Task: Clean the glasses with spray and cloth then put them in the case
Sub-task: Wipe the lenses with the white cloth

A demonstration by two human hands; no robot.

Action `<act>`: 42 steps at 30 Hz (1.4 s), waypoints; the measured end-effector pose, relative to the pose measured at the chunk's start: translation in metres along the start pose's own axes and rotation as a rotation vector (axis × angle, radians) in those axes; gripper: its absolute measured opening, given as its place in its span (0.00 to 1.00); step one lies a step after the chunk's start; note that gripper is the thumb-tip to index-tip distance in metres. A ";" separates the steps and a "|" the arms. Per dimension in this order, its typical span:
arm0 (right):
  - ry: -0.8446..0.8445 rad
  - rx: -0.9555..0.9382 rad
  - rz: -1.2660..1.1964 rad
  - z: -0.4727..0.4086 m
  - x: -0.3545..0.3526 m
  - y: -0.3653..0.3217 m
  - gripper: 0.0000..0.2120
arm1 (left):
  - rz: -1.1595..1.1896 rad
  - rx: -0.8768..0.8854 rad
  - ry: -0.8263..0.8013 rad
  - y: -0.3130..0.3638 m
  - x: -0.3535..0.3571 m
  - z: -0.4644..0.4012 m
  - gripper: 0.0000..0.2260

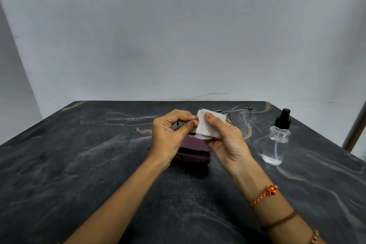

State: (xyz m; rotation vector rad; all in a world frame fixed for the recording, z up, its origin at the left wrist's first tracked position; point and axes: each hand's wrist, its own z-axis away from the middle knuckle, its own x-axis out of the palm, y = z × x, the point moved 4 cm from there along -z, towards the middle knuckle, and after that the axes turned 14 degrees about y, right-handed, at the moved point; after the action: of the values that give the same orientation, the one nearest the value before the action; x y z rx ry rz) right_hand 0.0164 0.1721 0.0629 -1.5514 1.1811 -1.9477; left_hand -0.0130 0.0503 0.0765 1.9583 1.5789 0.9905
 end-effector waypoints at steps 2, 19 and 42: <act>0.018 0.038 -0.110 0.002 0.001 0.001 0.02 | 0.002 0.007 -0.008 0.001 0.001 0.001 0.06; -0.156 -0.050 0.150 0.003 0.001 -0.008 0.13 | -0.014 -0.030 0.008 0.001 -0.007 -0.005 0.06; -0.128 -0.130 0.211 0.001 -0.002 -0.012 0.09 | -0.156 0.275 -0.006 0.005 -0.011 -0.006 0.13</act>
State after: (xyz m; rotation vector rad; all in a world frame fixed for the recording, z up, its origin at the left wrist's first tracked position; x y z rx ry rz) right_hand 0.0207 0.1797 0.0710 -1.5199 1.3789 -1.6424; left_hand -0.0156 0.0381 0.0811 1.9704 1.9170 0.7371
